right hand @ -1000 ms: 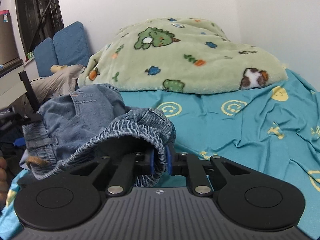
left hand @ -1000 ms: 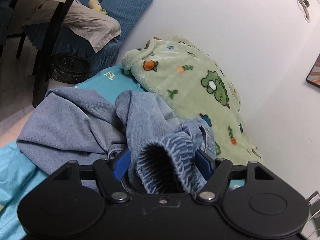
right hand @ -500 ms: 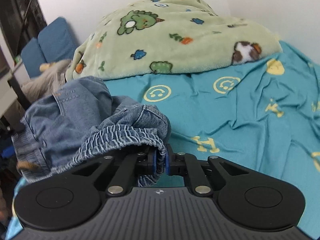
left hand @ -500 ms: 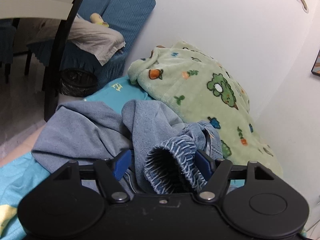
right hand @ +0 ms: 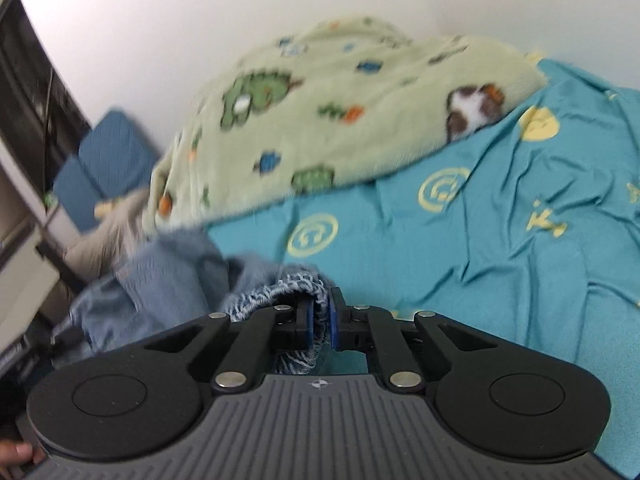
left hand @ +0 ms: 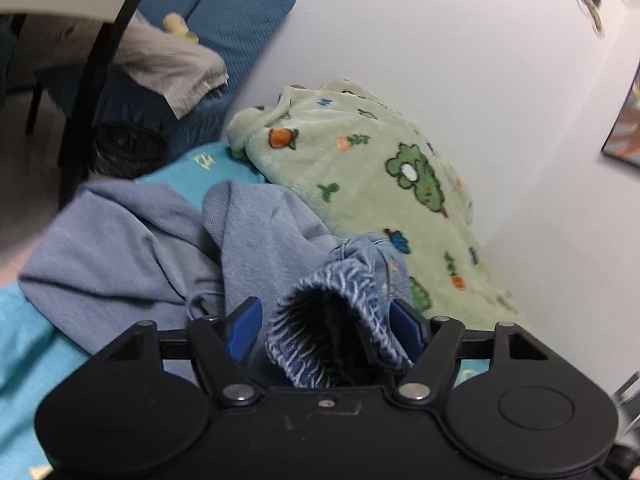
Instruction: Fold clothes
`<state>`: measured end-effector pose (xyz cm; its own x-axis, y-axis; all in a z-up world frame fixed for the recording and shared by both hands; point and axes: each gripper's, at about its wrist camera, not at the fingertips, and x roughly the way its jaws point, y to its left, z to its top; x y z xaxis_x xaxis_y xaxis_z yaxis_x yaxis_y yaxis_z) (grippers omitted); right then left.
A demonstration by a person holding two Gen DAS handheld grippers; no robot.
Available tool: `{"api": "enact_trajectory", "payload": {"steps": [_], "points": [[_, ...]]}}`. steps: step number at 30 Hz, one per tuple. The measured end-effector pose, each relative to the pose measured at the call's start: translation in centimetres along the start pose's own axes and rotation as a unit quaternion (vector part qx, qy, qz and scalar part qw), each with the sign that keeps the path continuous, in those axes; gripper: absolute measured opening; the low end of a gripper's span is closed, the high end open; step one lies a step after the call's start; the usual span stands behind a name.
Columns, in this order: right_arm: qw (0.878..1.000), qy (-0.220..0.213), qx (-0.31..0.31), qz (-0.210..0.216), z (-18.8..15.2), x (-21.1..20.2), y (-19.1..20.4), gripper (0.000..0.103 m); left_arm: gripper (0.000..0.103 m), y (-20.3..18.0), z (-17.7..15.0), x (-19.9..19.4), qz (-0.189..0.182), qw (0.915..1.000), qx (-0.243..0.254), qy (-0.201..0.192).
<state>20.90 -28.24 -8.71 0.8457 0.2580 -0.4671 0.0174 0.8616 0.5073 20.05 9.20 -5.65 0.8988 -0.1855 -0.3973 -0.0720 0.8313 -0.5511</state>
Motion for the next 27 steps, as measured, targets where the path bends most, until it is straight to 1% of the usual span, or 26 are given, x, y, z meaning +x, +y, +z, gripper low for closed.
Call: {"api": "enact_trajectory", "payload": {"steps": [3,5,8,12,14,17,19,20,21,22,24,25,26,27], "points": [[1.0,-0.022,-0.005,-0.003,0.4,-0.3,0.0,0.007,0.067,0.3,0.1,-0.1,-0.007,0.9998,-0.02,0.0],[0.999,-0.042,-0.003,0.003,0.8,-0.9,0.0,0.007,0.067,0.9,0.2,-0.3,-0.015,0.9989,-0.044,0.0],[0.998,-0.064,-0.015,0.002,1.1,-1.5,0.4,0.007,0.067,1.6,0.1,-0.9,-0.022,0.9971,-0.072,-0.006],[0.997,-0.074,-0.032,0.006,1.3,-2.2,1.0,0.007,0.068,2.0,0.1,-0.8,-0.036,0.9946,-0.097,0.008],[0.996,-0.078,-0.03,0.01,1.4,-2.5,1.0,0.007,0.068,1.8,0.1,-0.6,-0.041,0.9945,-0.095,0.016],[0.996,-0.081,-0.043,0.008,1.3,-2.7,1.3,0.007,0.067,1.3,0.2,0.1,-0.023,0.9966,-0.074,0.028],[0.996,-0.083,-0.043,0.013,1.3,-2.7,1.2,0.007,0.064,1.3,0.0,0.4,-0.027,0.9967,-0.073,0.024],[0.996,-0.084,-0.04,0.017,1.4,-2.7,1.1,0.007,0.061,1.3,0.0,0.6,-0.029,0.9966,-0.073,0.024],[0.995,-0.086,-0.033,0.023,1.5,-2.7,0.9,0.007,0.048,1.3,-0.1,0.7,-0.031,0.9966,-0.072,0.025],[0.995,-0.088,-0.027,0.027,1.6,-2.7,0.7,0.007,0.046,1.3,-0.1,0.8,-0.033,0.9966,-0.07,0.029],[0.995,-0.096,-0.012,0.033,1.8,-2.8,0.4,0.007,0.034,1.0,-0.2,0.7,-0.04,0.9963,-0.065,0.038],[0.994,-0.099,-0.005,0.035,2.0,-2.7,0.3,0.007,0.031,0.8,-0.3,0.4,-0.044,0.9961,-0.065,0.042],[0.995,-0.1,-0.001,0.031,2.4,-2.6,0.2,0.007,0.022,0.6,-0.4,0.1,-0.048,0.9958,-0.064,0.045],[0.995,-0.1,0.005,0.03,2.7,-2.5,0.1,0.007,0.02,0.4,-0.4,-0.3,-0.052,0.9955,-0.063,0.048]]}}
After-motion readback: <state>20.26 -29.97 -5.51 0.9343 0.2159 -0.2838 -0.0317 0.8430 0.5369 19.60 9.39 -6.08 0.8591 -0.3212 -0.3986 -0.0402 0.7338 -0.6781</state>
